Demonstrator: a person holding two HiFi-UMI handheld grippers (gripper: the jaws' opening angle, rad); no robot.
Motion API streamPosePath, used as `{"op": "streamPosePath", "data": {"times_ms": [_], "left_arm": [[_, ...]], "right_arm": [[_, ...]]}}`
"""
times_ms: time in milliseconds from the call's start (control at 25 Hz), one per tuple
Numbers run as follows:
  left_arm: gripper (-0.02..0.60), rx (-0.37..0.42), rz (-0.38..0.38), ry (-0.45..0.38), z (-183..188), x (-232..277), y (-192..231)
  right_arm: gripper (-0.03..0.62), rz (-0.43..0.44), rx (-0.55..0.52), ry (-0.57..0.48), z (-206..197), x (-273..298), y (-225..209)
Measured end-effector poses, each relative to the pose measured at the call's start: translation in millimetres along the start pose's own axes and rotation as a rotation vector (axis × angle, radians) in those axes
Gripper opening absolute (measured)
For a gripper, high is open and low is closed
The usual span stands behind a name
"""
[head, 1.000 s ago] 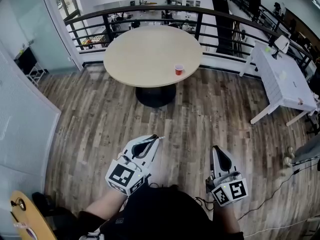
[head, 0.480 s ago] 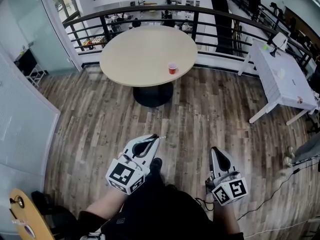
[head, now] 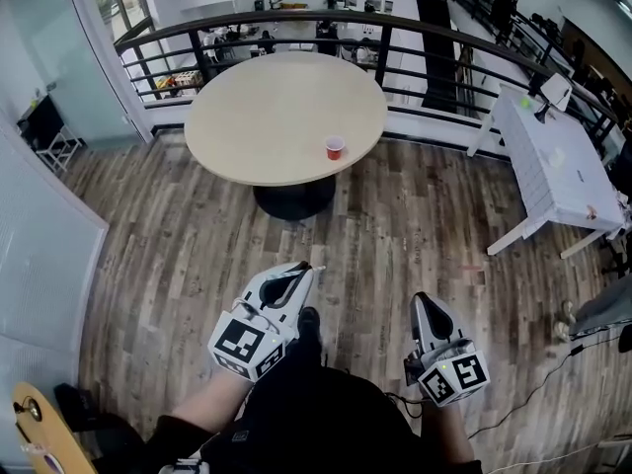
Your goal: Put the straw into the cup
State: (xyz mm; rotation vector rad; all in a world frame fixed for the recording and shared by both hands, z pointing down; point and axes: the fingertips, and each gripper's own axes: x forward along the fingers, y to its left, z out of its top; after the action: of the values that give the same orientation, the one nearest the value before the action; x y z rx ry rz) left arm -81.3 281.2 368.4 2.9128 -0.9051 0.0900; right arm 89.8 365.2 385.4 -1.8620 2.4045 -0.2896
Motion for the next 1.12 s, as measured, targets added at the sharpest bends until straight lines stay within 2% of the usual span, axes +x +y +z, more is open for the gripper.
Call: {"op": "streamPosePath", "data": {"times_ms": [360,640,800,1120], "left_arm": [[0.026,-0.004,0.023,-0.009,24.2,60.2,87.6],[0.027,-0.008,0.025,-0.011,26.1,98.0,164.2],[0.026,0.007,0.019,0.008,27.4,120.8,193.5],[0.026,-0.032,0.046,0.023,20.5,168.8,243.4]], "right_arm": [[0.02,0.022,0.007,0.037,19.4,108.1,-28.7],[0.021,0.036,0.023,0.027,26.9,203.6,-41.4],[0.021,0.049,0.051,0.042,27.3,242.3,-47.5],[0.021,0.058,0.067,0.096,17.4,307.1,-81.1]]}}
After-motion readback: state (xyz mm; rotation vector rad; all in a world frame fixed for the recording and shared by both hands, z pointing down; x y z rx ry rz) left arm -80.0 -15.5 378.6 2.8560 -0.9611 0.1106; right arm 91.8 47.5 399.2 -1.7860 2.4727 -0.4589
